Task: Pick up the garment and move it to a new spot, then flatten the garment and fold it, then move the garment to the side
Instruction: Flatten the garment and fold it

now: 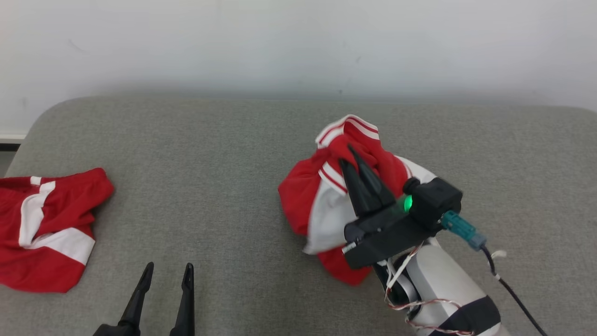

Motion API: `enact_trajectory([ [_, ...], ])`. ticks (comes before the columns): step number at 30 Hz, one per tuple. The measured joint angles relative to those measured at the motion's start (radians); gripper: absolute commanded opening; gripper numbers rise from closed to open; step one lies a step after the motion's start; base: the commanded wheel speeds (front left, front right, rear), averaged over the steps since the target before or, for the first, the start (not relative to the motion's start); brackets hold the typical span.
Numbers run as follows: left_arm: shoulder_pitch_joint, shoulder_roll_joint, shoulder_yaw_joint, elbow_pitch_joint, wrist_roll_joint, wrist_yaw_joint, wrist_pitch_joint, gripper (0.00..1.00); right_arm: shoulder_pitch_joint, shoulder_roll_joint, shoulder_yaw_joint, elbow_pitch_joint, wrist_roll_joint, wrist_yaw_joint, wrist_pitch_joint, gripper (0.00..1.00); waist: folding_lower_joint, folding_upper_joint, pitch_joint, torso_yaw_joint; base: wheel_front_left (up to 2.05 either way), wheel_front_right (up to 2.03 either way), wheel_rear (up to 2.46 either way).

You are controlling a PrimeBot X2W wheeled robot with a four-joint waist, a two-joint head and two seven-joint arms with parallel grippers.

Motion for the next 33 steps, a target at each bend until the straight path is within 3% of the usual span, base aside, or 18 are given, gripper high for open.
enact_trajectory([
  [8,0.001,0.006,0.013,-0.007,0.0,0.0,0.0,1.0,-0.018,0.0,-0.026,-0.208,0.118,0.0,-0.001,0.0,0.0,0.0,-0.003,-0.036,0.0,0.0,0.0],
  [11,0.001,0.008,0.017,-0.012,0.0,0.0,0.0,1.0,0.004,0.001,-0.065,-0.224,0.13,0.0,-0.001,0.0,0.0,0.0,0.003,-0.05,0.0,0.0,0.0],
  [17,-0.008,0.007,0.004,-0.008,0.0,0.0,0.0,1.0,0.07,-0.008,-0.174,-0.115,0.092,0.0,0.0,0.0,0.0,0.0,0.026,-0.058,0.0,0.0,0.0],
  [24,-0.028,0.005,-0.015,0.006,-0.002,0.0,0.0,1.0,0.093,-0.116,-0.335,0.078,0.006,0.0,0.0,0.0,0.0,0.0,0.035,-0.054,0.0,0.0,0.0],
  [29,-0.023,0.004,-0.016,0.011,-0.016,0.0,0.0,1.0,0.12,-0.132,-0.372,0.165,-0.032,0.0,0.0,0.0,0.0,0.0,0.017,-0.052,0.0,0.0,0.0],
  [30,-0.021,0.003,-0.015,0.012,-0.017,0.0,0.0,1.0,0.121,-0.131,-0.371,0.178,-0.04,0.0,0.0,0.09,0.0,0.0,0.013,-0.052,0.0,0.0,0.0],
  [31,-0.02,0.002,-0.015,0.014,-0.017,0.0,0.0,1.0,0.125,-0.13,-0.371,0.191,-0.048,0.0,0.0,0.41,0.0,0.0,0.009,-0.053,0.0,0.0,0.0],
  [32,-0.018,0.002,-0.015,0.016,-0.017,0.0,0.0,1.0,0.13,-0.125,-0.375,0.192,-0.05,0.0,0.0,1.0,0.0,0.0,0.005,-0.054,0.0,0.0,0.0],
  [33,-0.017,0.001,-0.016,0.017,-0.018,0.0,0.0,1.0,0.131,-0.122,-0.381,0.191,-0.051,0.0,0.0,1.0,0.0,0.0,0.001,-0.055,0.0,0.0,0.0],
])
